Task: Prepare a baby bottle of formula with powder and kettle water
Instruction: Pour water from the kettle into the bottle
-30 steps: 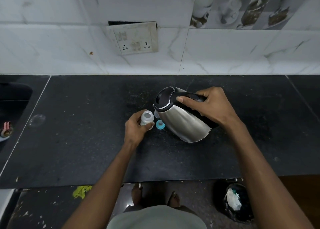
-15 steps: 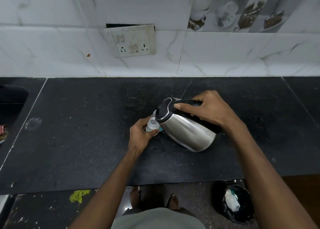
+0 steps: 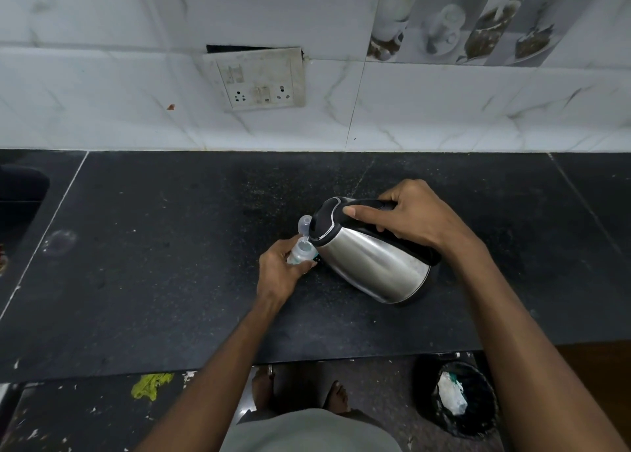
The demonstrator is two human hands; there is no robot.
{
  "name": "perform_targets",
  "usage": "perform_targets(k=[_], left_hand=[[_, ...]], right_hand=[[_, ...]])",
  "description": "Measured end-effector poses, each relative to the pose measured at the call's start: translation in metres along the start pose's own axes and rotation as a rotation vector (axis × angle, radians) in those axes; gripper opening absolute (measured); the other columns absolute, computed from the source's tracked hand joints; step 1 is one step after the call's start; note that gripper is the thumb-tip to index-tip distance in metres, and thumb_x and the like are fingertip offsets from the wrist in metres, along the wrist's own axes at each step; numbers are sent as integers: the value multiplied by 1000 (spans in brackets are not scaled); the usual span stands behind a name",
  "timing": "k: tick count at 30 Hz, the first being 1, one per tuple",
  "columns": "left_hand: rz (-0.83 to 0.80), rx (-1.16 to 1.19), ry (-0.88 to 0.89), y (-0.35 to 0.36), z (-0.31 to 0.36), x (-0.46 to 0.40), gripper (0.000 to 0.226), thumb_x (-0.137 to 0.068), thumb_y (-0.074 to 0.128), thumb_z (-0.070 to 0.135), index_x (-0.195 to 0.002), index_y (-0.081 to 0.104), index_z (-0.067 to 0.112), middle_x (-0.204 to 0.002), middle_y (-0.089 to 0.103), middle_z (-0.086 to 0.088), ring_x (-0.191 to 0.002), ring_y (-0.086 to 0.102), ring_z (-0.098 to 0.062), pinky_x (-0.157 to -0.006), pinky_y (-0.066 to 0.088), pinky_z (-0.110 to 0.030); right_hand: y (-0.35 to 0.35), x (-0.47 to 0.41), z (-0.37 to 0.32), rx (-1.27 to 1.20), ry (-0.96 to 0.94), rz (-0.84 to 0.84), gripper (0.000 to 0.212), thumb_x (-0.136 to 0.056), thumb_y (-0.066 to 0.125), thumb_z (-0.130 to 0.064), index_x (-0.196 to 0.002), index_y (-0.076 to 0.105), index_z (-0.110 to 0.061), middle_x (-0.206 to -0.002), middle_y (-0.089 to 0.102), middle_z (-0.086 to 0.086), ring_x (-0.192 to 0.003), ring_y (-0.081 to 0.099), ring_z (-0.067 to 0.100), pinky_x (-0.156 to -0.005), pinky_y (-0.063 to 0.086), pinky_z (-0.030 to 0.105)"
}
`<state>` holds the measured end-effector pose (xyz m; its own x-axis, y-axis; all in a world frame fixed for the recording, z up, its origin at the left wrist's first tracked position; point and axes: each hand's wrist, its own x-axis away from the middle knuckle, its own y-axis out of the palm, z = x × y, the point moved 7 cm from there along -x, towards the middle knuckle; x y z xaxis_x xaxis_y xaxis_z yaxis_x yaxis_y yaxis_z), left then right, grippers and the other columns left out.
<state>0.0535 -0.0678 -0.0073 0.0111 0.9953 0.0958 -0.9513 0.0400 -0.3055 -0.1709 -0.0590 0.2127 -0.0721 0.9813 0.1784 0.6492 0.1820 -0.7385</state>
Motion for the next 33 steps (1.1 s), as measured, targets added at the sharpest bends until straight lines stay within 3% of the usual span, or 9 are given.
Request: perform_targets(k=[2,12,21,25,33], left_hand=[[7,-4,-12,1,-1,1,55,-72,95,14,-123,75,23,-112,75,8,-102,73,-9,-91,62,-36],[22,-38,-16,-1,-10,-1,57,-72,94,11,-125,74,21,-114,73,7,-104,72,-9,-94,61,-33],[28,-23,-28,-3,-12,-5,58,-71,94,7,-125,74,20,-116,73,5,-105,72,-12,-94,59,-31],[18,-2,-25,-5,-10,-6,58,-74,92,8,-124,73,30,-110,71,13,-101,69,-1,-92,57,-25],[5,-39,-35,-6,-16,-6,63,-74,92,7,-132,71,19,-118,70,10,-108,70,-9,-97,56,-26]], right_hand=[[-1,1,-2,12,2,-3,63,-82,75,-68,-60,70,-9,-42,56,-5,-40,49,9,-45,40,16],[-3,3,-4,33,8,-16,59,-83,75,-66,-57,68,-14,-40,55,-7,-37,46,5,-42,36,12],[-2,3,-4,34,5,-14,61,-83,74,-69,-58,69,-13,-41,55,-5,-38,47,7,-44,37,15],[-1,2,-8,50,-8,-26,59,-84,74,-67,-57,68,-14,-40,55,-7,-37,46,5,-43,36,14],[-8,4,-12,92,-19,-12,63,-83,72,-69,-59,70,-11,-40,55,-8,-36,46,4,-43,36,17]])
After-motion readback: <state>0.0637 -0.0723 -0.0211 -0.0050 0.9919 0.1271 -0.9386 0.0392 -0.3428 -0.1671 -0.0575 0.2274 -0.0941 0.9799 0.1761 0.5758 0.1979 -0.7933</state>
